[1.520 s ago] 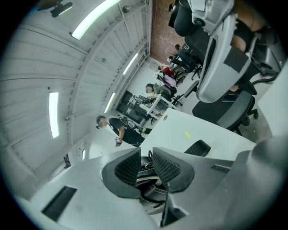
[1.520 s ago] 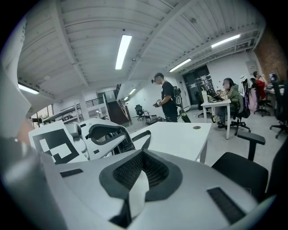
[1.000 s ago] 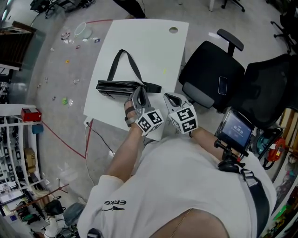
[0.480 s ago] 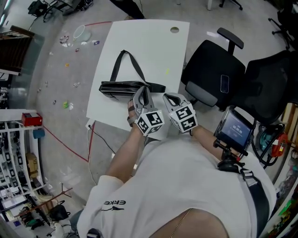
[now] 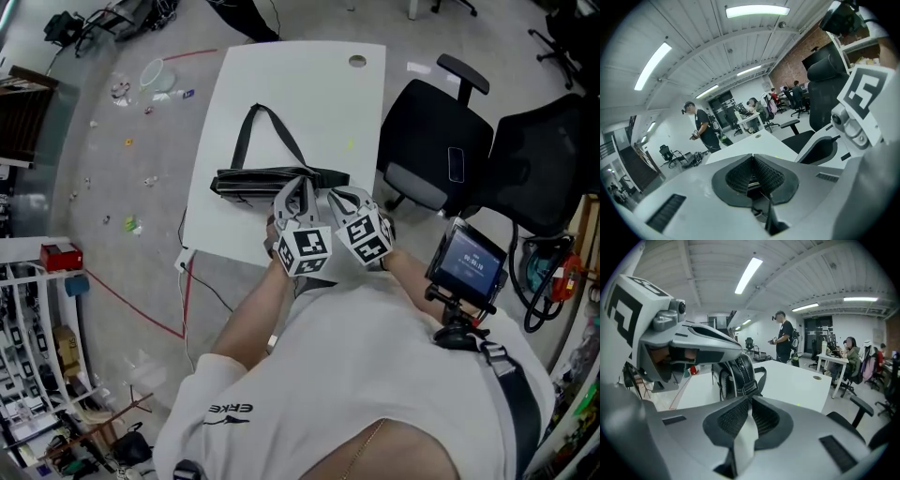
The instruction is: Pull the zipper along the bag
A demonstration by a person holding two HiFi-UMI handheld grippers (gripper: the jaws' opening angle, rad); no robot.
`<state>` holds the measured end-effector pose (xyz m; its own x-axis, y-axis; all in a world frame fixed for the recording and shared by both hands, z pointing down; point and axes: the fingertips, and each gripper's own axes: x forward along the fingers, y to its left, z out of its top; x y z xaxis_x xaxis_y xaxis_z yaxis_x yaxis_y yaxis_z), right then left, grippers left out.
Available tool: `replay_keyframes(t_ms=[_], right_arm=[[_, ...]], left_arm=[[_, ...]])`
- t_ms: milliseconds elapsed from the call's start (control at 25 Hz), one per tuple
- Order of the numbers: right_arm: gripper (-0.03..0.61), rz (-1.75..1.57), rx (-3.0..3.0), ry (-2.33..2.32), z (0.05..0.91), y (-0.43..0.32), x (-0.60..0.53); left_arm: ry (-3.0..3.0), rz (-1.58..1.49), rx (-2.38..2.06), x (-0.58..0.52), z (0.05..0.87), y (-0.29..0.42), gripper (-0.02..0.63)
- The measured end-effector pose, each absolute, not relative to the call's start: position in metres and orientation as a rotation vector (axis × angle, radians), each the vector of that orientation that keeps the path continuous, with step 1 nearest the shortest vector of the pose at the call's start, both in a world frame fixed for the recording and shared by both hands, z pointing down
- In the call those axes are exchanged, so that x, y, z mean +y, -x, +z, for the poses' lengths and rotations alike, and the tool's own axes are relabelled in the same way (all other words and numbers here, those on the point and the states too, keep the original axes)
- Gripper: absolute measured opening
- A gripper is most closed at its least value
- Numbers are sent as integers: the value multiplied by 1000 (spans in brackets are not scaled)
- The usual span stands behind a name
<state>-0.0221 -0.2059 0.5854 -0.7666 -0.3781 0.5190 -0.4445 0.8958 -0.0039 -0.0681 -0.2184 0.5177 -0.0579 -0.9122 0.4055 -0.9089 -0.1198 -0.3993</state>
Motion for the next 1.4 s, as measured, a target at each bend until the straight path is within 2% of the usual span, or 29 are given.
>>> replay_keyframes(t_ms=[240,520,760,960,1400], right_arm=[[23,88,-2474,-615,596,13,-214],[27,14,-2410,-700,602,37,-203],[28,-67,-2353,-761,608,27,-216],[28,-219,-2256,-805,606,60,-199],[26,-358,-2098,-912,614,37,-220]], left_arm=[[2255,-878,2041,-228,514,50,12],[2375,-806,1989,-215,512,71,12],[2478,-750,1931,-222,512,61,12],[2551,-715,1869,-201,506,91,12],[2701,-680,1773,-214,510,71,12]])
